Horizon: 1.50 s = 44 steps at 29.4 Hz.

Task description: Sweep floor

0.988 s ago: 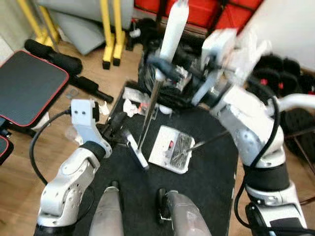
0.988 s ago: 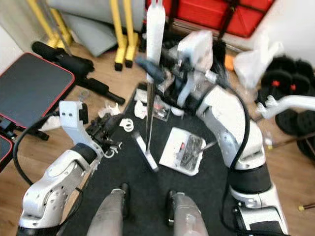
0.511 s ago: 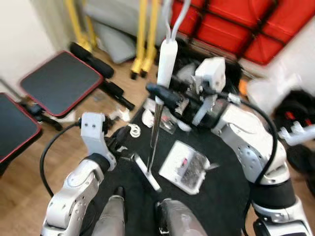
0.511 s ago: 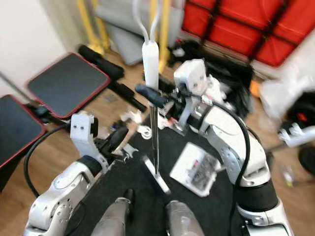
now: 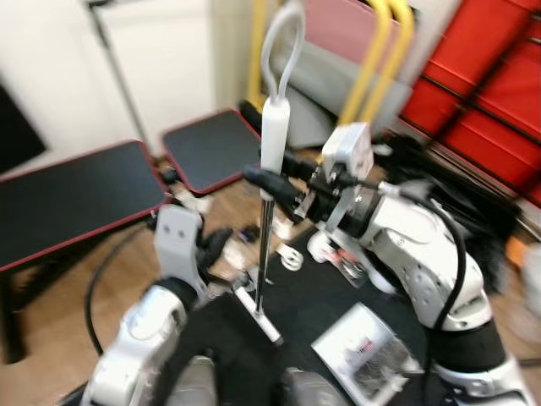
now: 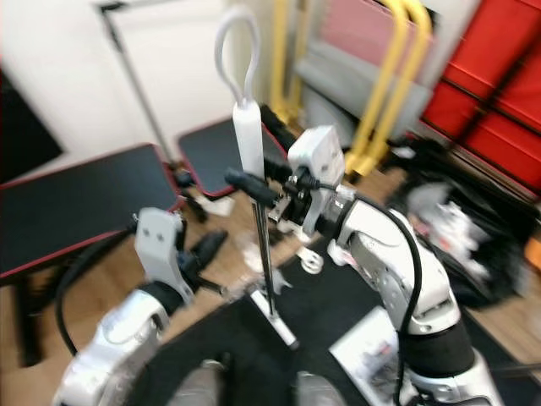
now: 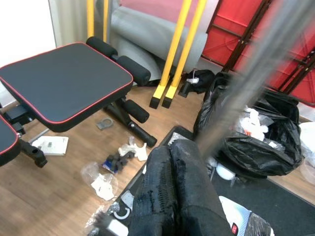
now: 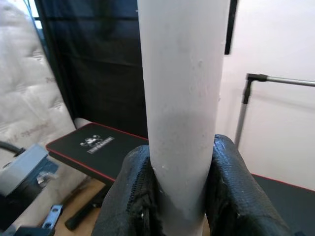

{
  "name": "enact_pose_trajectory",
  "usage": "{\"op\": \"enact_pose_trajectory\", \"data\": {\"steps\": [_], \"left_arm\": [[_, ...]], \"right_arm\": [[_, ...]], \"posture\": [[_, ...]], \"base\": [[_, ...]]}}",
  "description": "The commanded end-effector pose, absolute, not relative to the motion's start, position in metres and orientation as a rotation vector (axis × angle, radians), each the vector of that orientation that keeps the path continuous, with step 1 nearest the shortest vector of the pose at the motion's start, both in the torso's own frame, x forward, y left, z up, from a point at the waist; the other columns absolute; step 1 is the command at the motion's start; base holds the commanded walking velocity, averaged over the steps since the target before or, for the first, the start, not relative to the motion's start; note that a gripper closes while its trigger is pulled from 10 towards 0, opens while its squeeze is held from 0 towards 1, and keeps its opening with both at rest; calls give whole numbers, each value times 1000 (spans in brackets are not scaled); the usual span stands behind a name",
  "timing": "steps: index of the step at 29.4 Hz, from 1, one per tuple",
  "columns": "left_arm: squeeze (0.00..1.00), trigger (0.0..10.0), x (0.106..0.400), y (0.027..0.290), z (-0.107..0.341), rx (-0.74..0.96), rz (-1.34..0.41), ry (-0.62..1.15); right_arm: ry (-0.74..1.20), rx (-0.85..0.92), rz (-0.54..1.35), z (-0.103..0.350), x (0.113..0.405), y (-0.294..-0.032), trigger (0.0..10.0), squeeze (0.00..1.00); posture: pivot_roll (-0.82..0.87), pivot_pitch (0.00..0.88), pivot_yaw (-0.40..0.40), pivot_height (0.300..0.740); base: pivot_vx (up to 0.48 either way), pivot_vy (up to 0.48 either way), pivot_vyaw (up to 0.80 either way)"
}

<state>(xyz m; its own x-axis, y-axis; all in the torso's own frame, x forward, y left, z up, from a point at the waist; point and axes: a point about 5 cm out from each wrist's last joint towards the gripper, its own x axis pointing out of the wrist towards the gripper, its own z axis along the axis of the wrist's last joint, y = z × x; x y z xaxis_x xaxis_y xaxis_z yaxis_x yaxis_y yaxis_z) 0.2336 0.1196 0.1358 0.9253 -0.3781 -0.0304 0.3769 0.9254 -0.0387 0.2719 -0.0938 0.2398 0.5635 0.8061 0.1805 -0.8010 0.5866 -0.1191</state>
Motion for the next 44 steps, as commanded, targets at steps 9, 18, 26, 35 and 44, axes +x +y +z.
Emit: {"op": "enact_pose_trajectory", "data": {"steps": [9, 18, 26, 35, 44], "left_arm": [[0, 10000, 232, 129, 138, 24, -390, 14], [0, 10000, 234, 135, 138, 41, -392, 7], [0, 10000, 237, 132, 137, 40, -409, 6], [0, 10000, 240, 132, 136, 34, -425, 10], [0, 10000, 240, 130, 135, 31, -452, 12]], "right_arm": [[-235, -7, 856, 234, 272, -97, 10000, 0], [-199, 20, 736, 226, 281, -106, 10000, 0], [-197, 1, 638, 226, 289, -111, 10000, 0], [-221, 37, 610, 231, 293, -108, 10000, 0], [-206, 38, 530, 230, 301, -108, 10000, 0]], "posture": [[-107, 115, -148, 740], [-104, 117, -140, 740], [-112, 118, -134, 740], [-117, 123, -124, 740], [-118, 132, -120, 740]], "base": [[0, 0, 622], [282, 0, 178], [343, 0, 100], [345, 0, 0], [343, 0, 0]]}}
